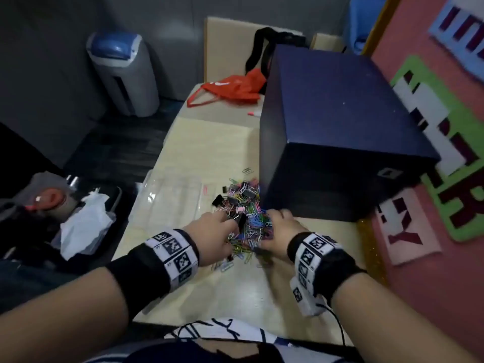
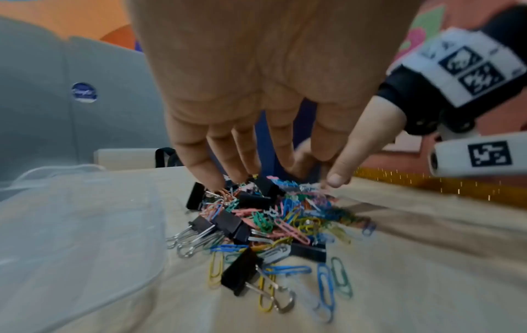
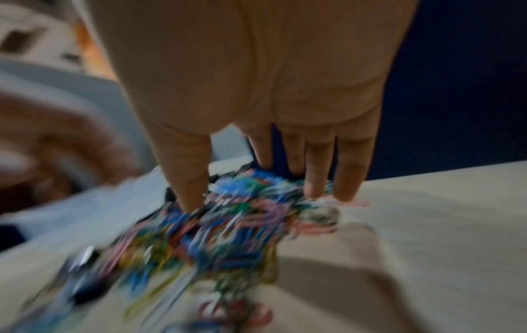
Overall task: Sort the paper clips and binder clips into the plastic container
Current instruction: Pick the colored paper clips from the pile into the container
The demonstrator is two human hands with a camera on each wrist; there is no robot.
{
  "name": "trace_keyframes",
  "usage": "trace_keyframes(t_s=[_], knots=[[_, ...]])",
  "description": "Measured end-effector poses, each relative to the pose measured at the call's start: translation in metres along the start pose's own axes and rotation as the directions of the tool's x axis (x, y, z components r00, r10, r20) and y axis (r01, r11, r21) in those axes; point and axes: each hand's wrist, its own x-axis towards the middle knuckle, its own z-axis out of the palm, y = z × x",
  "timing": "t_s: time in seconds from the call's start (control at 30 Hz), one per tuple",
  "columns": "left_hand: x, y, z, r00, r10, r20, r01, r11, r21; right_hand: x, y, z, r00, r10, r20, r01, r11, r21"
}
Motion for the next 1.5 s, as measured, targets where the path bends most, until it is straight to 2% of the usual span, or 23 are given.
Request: trace_keyframes(t_s=[0.13, 0.2, 0.23, 0.33, 0.4, 0.47, 0.6, 0.73, 0.93, 1.0, 1.07, 1.2, 1.33, 1.4, 1.5], knots=[[0.003, 0.008, 0.01, 0.999, -0.043, 0.007, 0.042, 0.986, 0.162, 0.003, -0.019, 0.021, 0.998, -0.019, 0.063, 0.027, 0.992, -0.122], [0.002, 0.007, 0.014, 0.997, -0.065, -0.036, 0.071, 0.977, 0.2, 0.003, -0.02, 0.031, 1.0, -0.029, 0.009, 0.03, 0.989, -0.148], [0.002, 0.004, 0.013, 0.991, -0.094, -0.1, 0.112, 0.974, 0.196, 0.004, -0.018, 0.035, 0.999, -0.044, -0.031, 0.039, 0.988, -0.147], [0.006, -0.01, 0.005, 0.922, -0.275, -0.272, 0.311, 0.946, 0.096, 0.004, -0.014, 0.042, 0.995, -0.062, -0.078, 0.052, 0.991, -0.123], [0.009, -0.022, 0.003, 0.87, -0.404, -0.281, 0.433, 0.9, 0.048, 0.003, -0.012, 0.043, 0.994, -0.059, -0.089, 0.05, 0.994, -0.096], [0.012, -0.032, 0.006, 0.851, -0.467, -0.24, 0.488, 0.872, 0.036, 0.003, -0.012, 0.043, 0.993, -0.039, -0.108, 0.03, 0.996, -0.085], [0.019, -0.041, 0.01, 0.896, -0.41, -0.171, 0.417, 0.909, 0.009, 0.008, -0.013, 0.039, 0.995, 0.017, -0.096, -0.021, 0.999, -0.033], [0.021, -0.048, 0.009, 0.938, -0.296, -0.182, 0.31, 0.949, 0.056, 0.011, -0.008, 0.03, 0.99, 0.082, -0.113, -0.074, 0.994, 0.076], [0.022, -0.049, 0.005, 0.967, -0.189, -0.17, 0.203, 0.977, 0.066, 0.015, 0.003, 0.014, 0.925, 0.26, -0.278, -0.194, 0.951, 0.241], [0.021, -0.046, 0.006, 0.975, -0.165, -0.152, 0.177, 0.982, 0.07, 0.017, 0.006, 0.016, 0.918, 0.283, -0.279, -0.215, 0.944, 0.25], [0.02, -0.043, 0.007, 0.98, -0.15, -0.134, 0.161, 0.984, 0.075, 0.018, 0.005, 0.022, 0.933, 0.264, -0.247, -0.206, 0.95, 0.237], [0.019, -0.036, 0.008, 0.985, -0.125, -0.118, 0.137, 0.986, 0.092, 0.021, -0.002, 0.034, 0.959, 0.192, -0.209, -0.169, 0.978, 0.125], [0.015, -0.033, 0.002, 0.983, -0.086, -0.16, 0.097, 0.993, 0.065, 0.02, -0.004, 0.035, 0.976, 0.105, -0.193, -0.105, 0.994, 0.013], [0.017, -0.04, -0.007, 0.966, -0.129, -0.224, 0.139, 0.99, 0.029, 0.018, -0.001, 0.032, 0.979, 0.111, -0.172, -0.11, 0.994, 0.017], [0.018, -0.064, -0.021, 0.904, -0.283, -0.319, 0.292, 0.956, -0.021, 0.016, 0.001, 0.023, 0.973, 0.153, -0.174, -0.148, 0.988, 0.042]])
